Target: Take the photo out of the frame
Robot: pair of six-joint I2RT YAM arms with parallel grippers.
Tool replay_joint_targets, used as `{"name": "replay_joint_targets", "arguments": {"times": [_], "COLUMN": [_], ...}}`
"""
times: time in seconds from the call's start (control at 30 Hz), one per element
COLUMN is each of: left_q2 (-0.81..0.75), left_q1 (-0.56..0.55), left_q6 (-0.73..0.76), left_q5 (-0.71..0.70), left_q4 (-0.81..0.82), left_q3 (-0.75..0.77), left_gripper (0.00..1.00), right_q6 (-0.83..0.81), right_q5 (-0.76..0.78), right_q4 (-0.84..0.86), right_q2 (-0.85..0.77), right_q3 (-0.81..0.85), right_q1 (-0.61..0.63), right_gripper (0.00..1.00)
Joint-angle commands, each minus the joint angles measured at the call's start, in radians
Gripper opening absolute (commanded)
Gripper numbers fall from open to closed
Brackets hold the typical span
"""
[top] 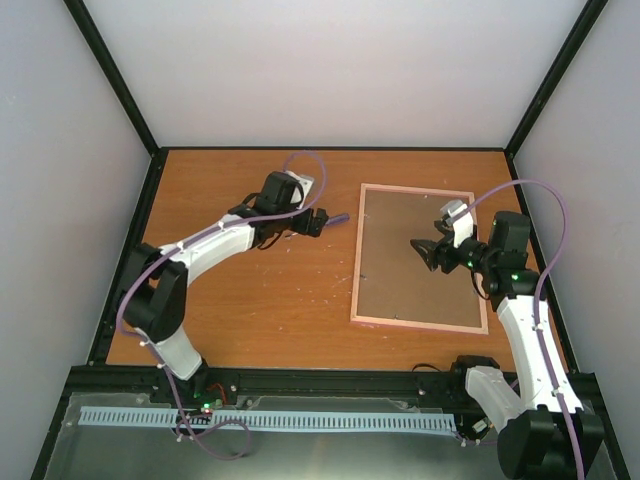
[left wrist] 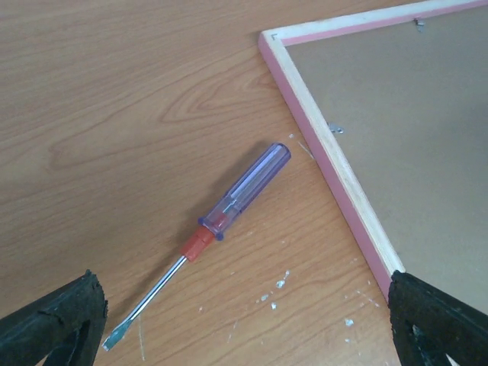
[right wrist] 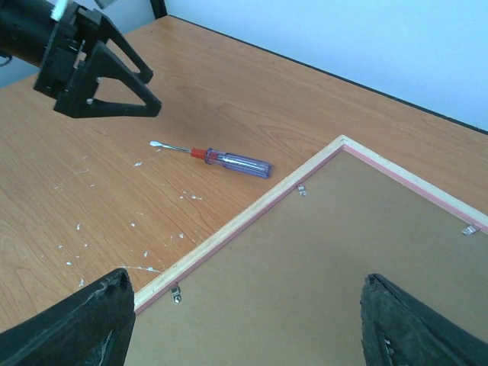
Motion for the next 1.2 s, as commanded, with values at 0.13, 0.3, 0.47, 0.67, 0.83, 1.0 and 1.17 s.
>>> {"name": "replay_joint_targets", "arguments": {"times": [0.13, 0.3, 0.47, 0.67, 0.83, 1.0, 1.17], "left_q2": [-0.178, 0.068, 0.112, 0.187, 0.268, 0.337, 0.312], "left_q1": [0.033, 0.123, 0.128, 0.096, 0.018, -0.025, -0.026], "left_q6": [-0.101, -0.097, 0.067, 0.232, 0.324, 0.353, 0.370], "left_q5": [-0.407, -0.273, 0.091, 0.231, 0.137, -0.004, -0.061], "left_q4": [0.071, -0.289, -0.149, -0.126, -0.125, -0.108, -0.098], "left_q3": [-0.018, 0.232, 0.163, 0.151, 0.188, 0.231, 0.228], "left_gripper": [1.00, 1.00, 0.82, 0.68, 0.69, 0.68, 0.61], "right_q6": [-0.026, -0.042, -0.053, -0.066, -0.074, -0.084, -0.106], "right_q5": [-0.042, -0.059, -0.078, -0.097, -0.100, -0.100, -0.115], "right_q4": [-0.012, -0.027, -0.038, -0.051, -0.070, -0.069, -0.085], "right_q2": [-0.038, -0.049, -0.050, -0.030, 0.008, 0.008, 0.014], "right_q3": [0.004, 0.005, 0.001, 0.005, 0.016, 0.009, 0.016], "right_q1": [-0.005, -0.002, 0.001, 0.009, 0.023, 0.036, 0.036], "right_gripper": [0.79, 0.80, 0.80, 0.80, 0.80, 0.80, 0.80]}}
